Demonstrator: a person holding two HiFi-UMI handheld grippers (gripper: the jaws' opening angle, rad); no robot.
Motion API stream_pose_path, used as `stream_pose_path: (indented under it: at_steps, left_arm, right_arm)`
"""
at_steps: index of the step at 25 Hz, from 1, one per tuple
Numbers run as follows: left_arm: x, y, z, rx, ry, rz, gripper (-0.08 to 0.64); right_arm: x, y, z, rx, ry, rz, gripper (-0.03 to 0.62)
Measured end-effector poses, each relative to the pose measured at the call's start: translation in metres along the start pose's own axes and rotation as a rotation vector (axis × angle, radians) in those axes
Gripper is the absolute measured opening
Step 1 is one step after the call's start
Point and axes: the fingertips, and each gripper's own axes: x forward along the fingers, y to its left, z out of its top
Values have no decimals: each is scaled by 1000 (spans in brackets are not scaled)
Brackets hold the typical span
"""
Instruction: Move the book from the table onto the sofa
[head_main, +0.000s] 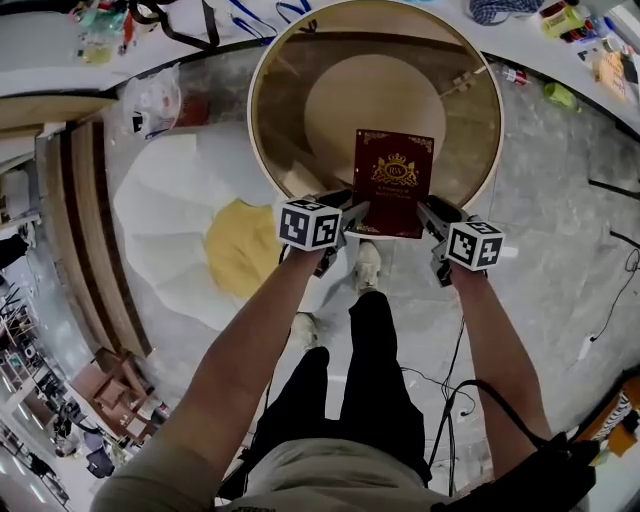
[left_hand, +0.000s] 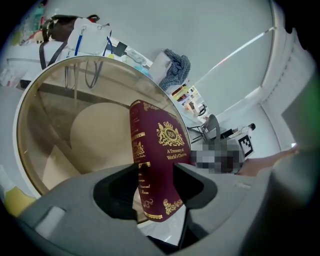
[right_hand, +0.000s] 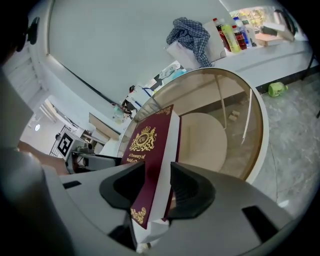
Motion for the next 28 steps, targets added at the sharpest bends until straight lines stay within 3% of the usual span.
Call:
stream_pose_path:
  at_steps: [8, 13, 28]
  left_arm:
    - [7, 10, -4, -88, -35, -17, 192]
    - [0, 9, -16, -99, -36, -24, 192]
    - [-92, 38, -74, -205, -189, 44, 192]
  right_arm:
    - [2, 5, -5, 43, -31, 15, 109]
    - [0, 15, -12, 39, -23, 11, 97]
    - [27, 114, -38, -124, 47, 145, 86]
